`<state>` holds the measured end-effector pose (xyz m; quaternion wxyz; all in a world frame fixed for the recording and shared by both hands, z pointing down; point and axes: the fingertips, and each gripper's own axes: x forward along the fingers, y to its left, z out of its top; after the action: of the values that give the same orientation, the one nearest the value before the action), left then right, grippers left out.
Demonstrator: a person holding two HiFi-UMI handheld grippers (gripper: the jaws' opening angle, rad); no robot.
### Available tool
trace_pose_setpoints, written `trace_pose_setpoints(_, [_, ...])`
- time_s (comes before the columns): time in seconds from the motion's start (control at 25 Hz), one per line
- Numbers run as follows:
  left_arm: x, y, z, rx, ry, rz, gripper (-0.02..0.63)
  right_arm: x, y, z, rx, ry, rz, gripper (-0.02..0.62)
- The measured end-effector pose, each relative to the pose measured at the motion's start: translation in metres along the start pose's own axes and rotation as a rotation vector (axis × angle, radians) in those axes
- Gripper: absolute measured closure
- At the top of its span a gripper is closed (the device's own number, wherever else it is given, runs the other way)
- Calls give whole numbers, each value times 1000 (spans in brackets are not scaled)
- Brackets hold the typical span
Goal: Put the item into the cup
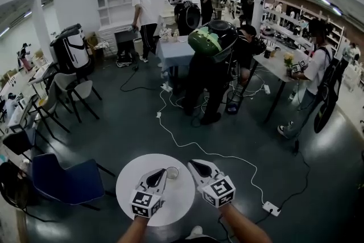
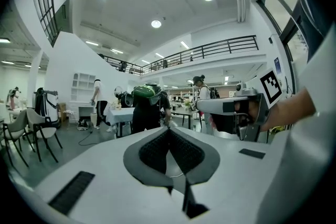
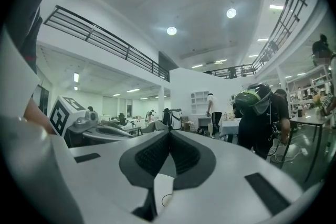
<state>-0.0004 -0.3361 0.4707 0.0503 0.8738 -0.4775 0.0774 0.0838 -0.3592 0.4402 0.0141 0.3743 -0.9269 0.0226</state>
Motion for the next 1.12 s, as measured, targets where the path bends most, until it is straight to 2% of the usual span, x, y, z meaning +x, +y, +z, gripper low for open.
trace_pose_setpoints(0.44, [-93,18,4,16,-77,-33,591,-8,97,22,-44,-19,-20,578])
trace_pose_setpoints(0.68, [-145,7,-6,16,-97,-50,591,-31,149,17,-60,-18,-34,578])
trace_pose_setpoints(1.12, [-256,-9,0,0,-134,-90,591,-69,254,33,-81,-12,-58,578])
